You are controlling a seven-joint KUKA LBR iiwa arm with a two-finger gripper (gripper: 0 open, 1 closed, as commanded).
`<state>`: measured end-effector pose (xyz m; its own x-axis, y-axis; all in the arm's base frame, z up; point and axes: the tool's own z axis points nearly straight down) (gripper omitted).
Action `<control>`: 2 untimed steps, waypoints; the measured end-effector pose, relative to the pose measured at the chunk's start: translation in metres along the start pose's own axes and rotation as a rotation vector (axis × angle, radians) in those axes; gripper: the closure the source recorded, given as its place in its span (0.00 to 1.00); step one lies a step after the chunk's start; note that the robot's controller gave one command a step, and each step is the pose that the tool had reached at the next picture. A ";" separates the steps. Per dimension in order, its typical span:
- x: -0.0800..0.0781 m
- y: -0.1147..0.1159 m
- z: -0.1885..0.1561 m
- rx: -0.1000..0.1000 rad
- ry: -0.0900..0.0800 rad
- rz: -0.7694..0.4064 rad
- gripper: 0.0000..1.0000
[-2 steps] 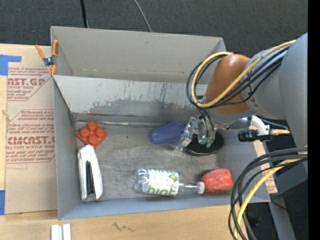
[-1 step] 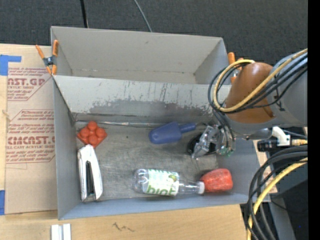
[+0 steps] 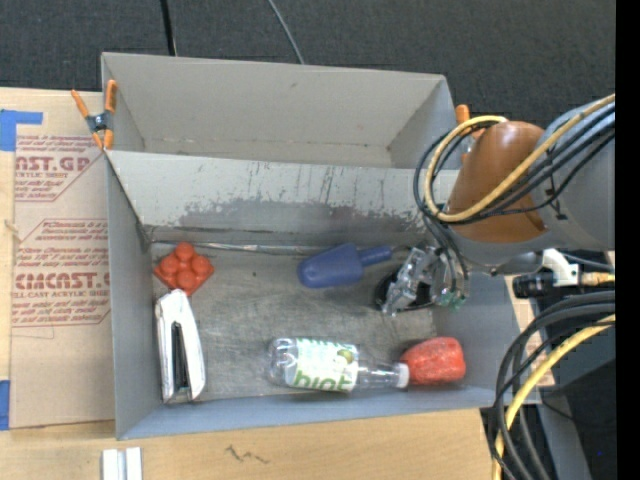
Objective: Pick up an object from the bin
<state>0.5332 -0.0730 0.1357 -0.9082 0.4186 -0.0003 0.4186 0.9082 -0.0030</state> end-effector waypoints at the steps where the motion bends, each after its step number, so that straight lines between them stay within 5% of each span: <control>1: 0.011 -0.004 0.039 -0.006 -0.006 0.015 1.00; 2: 0.011 -0.004 0.056 0.001 0.011 0.026 1.00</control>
Offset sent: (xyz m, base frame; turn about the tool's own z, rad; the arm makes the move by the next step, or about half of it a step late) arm 0.0208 0.0077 -0.0024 0.0203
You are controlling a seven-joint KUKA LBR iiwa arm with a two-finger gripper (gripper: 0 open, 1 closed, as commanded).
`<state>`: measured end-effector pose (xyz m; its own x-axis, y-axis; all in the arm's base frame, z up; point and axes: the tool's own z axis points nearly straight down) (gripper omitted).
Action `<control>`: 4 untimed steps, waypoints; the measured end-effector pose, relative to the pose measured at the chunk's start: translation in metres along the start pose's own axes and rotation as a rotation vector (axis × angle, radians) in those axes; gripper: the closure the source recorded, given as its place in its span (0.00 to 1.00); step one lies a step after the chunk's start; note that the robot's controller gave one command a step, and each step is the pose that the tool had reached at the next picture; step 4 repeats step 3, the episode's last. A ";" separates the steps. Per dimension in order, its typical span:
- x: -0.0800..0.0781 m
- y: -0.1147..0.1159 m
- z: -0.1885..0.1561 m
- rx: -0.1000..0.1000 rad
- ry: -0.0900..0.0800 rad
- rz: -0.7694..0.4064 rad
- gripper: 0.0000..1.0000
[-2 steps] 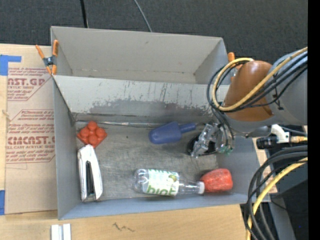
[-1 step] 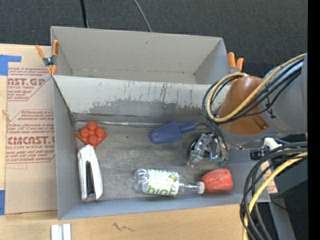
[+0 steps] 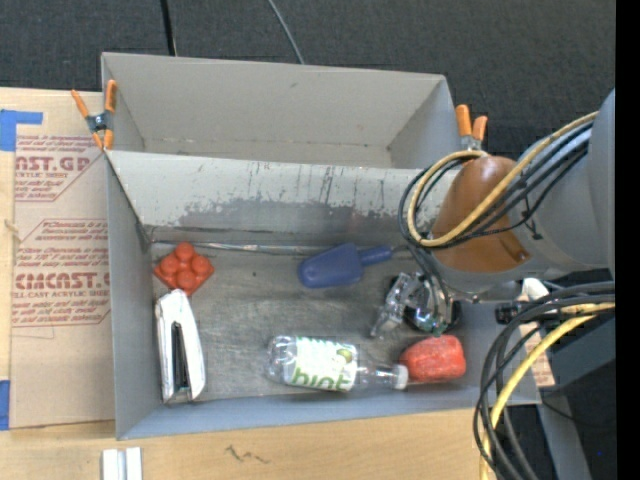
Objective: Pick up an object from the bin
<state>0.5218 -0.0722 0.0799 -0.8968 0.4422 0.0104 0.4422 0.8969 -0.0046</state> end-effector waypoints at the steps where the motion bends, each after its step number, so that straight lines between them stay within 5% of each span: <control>1: -0.044 -0.050 0.009 -0.018 -0.009 0.016 0.00; 2: -0.045 -0.052 0.007 -0.014 -0.014 0.018 1.00; 3: -0.045 -0.054 0.009 -0.011 -0.013 0.019 0.00; 4: -0.045 -0.054 0.009 -0.011 -0.013 0.019 0.00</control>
Offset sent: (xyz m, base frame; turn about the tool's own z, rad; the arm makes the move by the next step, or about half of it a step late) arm 0.0000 0.0000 0.0000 0.0000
